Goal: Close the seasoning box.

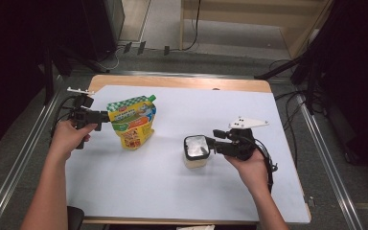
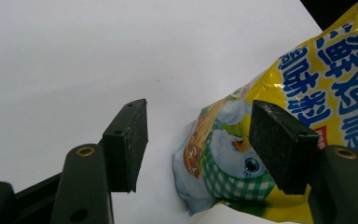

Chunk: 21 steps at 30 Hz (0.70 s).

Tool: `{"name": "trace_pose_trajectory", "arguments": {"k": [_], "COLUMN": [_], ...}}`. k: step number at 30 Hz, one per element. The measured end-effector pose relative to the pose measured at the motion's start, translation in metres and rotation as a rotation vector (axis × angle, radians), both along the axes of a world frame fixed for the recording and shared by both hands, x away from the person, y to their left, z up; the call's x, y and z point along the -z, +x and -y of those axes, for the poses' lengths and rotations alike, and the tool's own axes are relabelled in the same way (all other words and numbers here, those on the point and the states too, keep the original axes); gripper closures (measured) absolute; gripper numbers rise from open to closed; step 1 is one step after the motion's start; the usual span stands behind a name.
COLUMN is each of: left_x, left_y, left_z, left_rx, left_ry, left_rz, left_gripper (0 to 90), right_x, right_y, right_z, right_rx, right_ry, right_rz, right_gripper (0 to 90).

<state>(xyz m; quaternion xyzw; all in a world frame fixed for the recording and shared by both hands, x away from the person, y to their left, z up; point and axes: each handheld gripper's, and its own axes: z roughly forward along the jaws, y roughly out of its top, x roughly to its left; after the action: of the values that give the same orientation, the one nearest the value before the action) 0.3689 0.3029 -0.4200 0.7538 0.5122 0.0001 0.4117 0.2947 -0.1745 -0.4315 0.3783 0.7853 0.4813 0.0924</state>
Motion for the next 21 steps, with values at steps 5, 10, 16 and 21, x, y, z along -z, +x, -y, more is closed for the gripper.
{"name": "trace_pose_trajectory", "arguments": {"k": [5,10,16,21], "left_x": [0.001,0.001,0.002,0.002], "left_y": [0.001,0.001,0.000,0.000], "left_z": [0.001,0.001,0.001,0.001], "left_rx": [0.001,0.003,-0.001,-0.002], "left_ry": [0.002,0.006,0.008,0.007], "left_rz": [-0.003,-0.004,-0.001,0.002], "left_gripper": [37.7,37.6,37.6,37.6], "right_x": [0.004,0.005,0.012,0.017], "right_y": [0.004,0.005,0.008,0.011], "right_z": [0.015,0.027,0.046,0.057], "right_rx": [0.036,0.054,0.110,0.133], "right_ry": [-0.003,-0.008,-0.017,0.014], "right_rz": [0.006,0.032,0.037,0.016], "right_gripper": [51.2,48.0,43.8,40.6]}}
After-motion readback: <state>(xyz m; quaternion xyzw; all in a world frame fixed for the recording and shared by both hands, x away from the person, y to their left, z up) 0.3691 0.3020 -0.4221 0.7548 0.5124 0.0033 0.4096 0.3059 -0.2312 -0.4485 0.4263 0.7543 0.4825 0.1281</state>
